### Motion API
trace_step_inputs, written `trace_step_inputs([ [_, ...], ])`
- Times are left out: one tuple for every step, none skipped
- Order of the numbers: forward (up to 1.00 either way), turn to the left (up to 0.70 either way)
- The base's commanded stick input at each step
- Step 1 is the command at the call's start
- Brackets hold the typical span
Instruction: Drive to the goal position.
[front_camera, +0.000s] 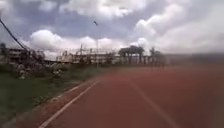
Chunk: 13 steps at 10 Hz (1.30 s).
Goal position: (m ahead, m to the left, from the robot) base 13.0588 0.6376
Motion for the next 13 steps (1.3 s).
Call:
trace_step_inputs([
  [1.0,0.0],
  [1.0,0.0],
  [1.0,0.0],
  [1.0,0.0],
  [1.0,0.0],
  [1.0,0.0],
  [1.0,0.0],
  [1.0,0.0],
  [1.0,0.0],
  [1.0,0.0],
  [1.0,0.0],
  [1.0,0.0],
  [1.0,0.0],
])
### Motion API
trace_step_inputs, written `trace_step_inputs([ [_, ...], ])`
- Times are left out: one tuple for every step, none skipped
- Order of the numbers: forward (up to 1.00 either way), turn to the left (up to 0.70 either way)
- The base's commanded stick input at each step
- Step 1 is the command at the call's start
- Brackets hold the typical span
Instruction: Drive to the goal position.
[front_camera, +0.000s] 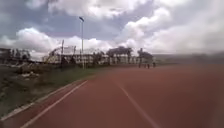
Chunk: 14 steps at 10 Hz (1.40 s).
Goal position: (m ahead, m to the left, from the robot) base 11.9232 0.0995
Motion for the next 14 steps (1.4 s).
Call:
trace_step_inputs([
  [1.0,0.0],
  [1.0,0.0],
  [1.0,0.0],
  [1.0,0.0],
  [1.0,0.0],
  [1.0,0.0],
  [1.0,0.0],
  [1.0,0.0],
  [1.0,0.0],
  [1.0,0.0],
  [1.0,0.0],
  [1.0,0.0],
  [1.0,0.0],
  [1.0,0.0],
])
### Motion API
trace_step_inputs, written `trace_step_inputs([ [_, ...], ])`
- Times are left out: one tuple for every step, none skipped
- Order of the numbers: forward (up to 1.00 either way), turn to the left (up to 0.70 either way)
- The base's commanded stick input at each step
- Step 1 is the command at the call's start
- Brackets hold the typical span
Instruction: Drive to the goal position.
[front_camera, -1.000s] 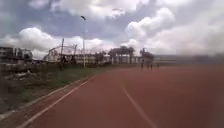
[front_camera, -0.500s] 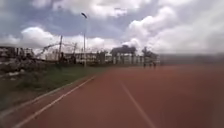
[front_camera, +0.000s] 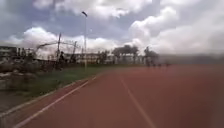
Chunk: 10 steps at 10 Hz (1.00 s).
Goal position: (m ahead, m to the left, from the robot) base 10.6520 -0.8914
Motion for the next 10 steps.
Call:
trace_step_inputs([
  [1.0,0.0],
  [1.0,0.0],
  [1.0,0.0],
  [1.0,0.0],
  [1.0,0.0],
  [1.0,0.0],
  [1.0,0.0],
  [1.0,0.0],
  [1.0,0.0],
  [1.0,0.0],
])
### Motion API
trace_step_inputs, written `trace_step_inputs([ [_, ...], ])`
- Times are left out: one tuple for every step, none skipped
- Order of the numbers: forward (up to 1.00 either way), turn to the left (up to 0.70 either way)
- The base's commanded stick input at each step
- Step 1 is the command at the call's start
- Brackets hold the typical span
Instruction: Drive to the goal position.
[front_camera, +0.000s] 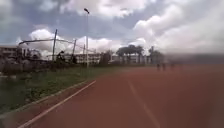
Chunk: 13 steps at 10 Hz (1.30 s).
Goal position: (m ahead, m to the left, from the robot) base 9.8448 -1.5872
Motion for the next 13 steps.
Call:
trace_step_inputs([
  [1.0,0.0],
  [1.0,0.0],
  [1.0,0.0],
  [1.0,0.0],
  [1.0,0.0],
  [1.0,0.0],
  [1.0,0.0],
  [1.0,0.0],
  [1.0,0.0],
  [1.0,0.0],
  [1.0,0.0],
  [1.0,-0.08],
  [1.0,-0.33],
])
